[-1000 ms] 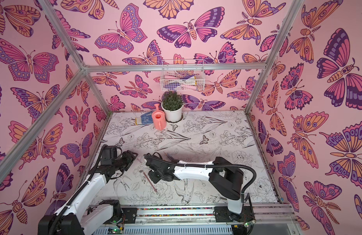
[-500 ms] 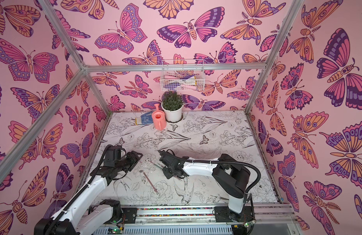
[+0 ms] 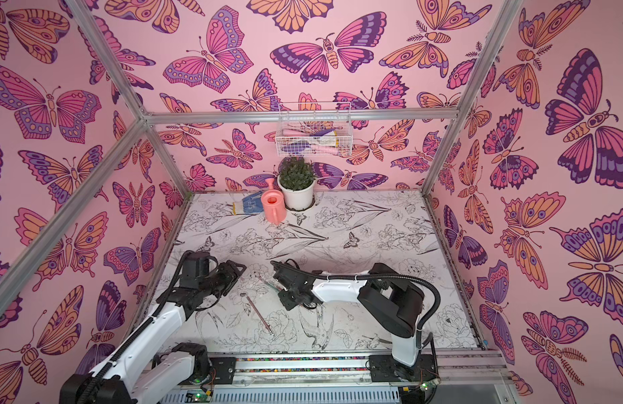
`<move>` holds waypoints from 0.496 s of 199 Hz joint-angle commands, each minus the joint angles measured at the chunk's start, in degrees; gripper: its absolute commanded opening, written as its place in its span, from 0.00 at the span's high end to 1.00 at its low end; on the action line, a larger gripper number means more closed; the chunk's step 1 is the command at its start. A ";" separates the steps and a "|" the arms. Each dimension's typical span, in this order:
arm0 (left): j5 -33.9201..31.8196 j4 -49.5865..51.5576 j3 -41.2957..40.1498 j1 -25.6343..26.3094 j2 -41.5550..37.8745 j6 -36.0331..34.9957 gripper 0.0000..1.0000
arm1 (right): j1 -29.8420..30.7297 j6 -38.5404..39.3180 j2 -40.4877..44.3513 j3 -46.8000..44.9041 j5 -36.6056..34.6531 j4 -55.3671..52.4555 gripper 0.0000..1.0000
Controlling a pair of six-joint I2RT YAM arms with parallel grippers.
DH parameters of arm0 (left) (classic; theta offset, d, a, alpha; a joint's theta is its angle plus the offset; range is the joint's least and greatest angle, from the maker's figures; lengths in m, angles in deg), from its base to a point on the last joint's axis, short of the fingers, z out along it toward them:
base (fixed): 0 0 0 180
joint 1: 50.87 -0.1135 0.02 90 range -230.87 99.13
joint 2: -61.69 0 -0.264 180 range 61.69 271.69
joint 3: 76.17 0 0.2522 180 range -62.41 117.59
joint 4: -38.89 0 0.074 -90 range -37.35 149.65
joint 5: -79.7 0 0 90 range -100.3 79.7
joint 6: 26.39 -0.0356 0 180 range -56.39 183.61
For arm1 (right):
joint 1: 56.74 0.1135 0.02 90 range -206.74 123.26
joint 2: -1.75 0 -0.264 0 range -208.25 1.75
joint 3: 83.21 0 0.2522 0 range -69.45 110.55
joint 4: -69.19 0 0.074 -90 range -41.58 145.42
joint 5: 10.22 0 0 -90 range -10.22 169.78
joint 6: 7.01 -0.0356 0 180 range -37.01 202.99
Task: Remove the protective cover of the pencils
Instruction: Move the pencil to the center of the board.
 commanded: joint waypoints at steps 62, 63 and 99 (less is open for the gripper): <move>0.99 -1.46 -1.18 0.19 1.73 1.99 0.36 | 1.96 0.02 1.88 2.40 -2.10 -2.97 0.71; 0.99 -1.45 -1.18 0.22 1.79 2.02 0.36 | 1.97 0.04 1.92 2.36 -2.09 -2.94 0.71; 1.09 -2.03 -1.52 0.24 1.84 2.23 0.36 | 2.40 -0.28 1.78 2.21 -2.17 -2.75 0.71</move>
